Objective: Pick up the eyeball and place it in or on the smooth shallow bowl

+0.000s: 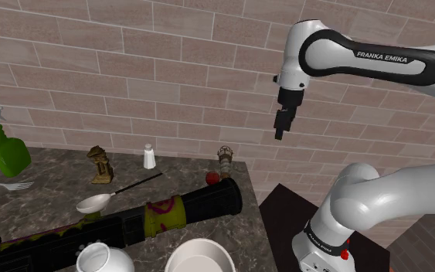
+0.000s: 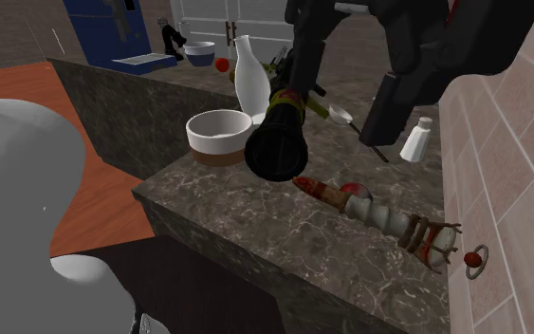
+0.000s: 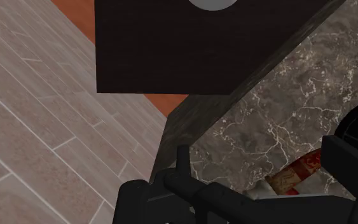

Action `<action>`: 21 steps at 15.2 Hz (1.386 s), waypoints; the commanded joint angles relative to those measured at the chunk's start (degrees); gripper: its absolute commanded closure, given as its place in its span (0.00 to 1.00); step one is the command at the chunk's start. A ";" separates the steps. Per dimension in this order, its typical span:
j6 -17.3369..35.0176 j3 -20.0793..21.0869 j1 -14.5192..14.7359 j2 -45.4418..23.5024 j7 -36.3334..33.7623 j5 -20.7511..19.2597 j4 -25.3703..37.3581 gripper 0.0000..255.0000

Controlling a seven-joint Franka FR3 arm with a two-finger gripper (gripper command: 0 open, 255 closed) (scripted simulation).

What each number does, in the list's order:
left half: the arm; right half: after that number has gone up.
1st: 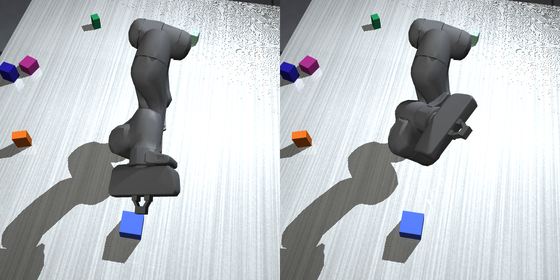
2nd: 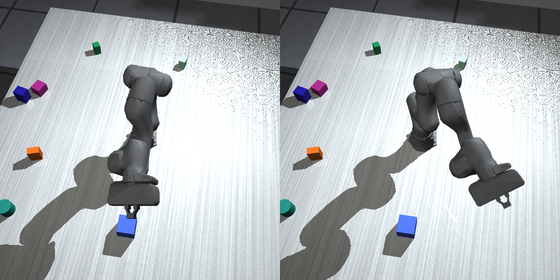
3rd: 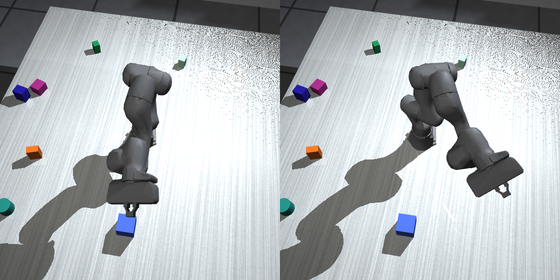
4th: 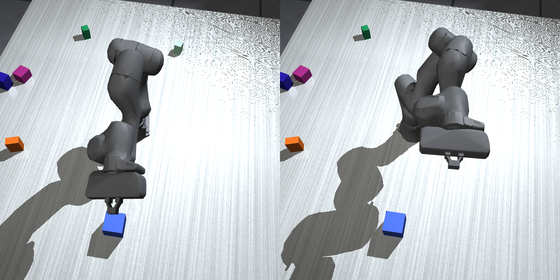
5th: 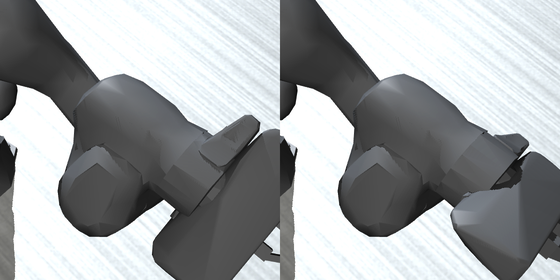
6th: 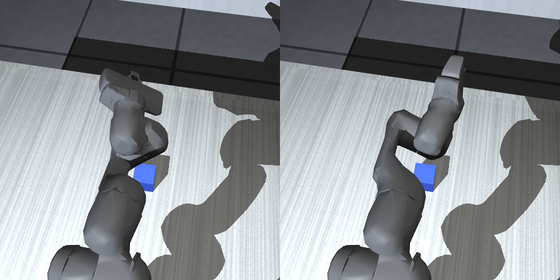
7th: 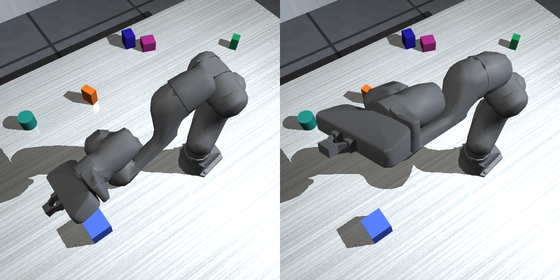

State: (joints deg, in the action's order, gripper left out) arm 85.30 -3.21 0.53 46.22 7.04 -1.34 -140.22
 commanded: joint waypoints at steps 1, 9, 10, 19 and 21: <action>0.00 0.00 0.00 0.00 0.00 0.00 0.00 0.00; 13.21 6.44 2.07 -12.96 -7.67 2.72 -1.55 0.00; 14.79 7.23 2.23 -14.91 -8.60 2.90 -1.36 0.00; 27.04 13.13 3.39 -34.62 -17.73 1.75 4.15 0.00; 29.09 14.08 3.65 -39.35 -19.95 0.76 6.27 0.00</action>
State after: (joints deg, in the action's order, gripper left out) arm 113.35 10.33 3.99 8.86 -11.70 -0.20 -134.65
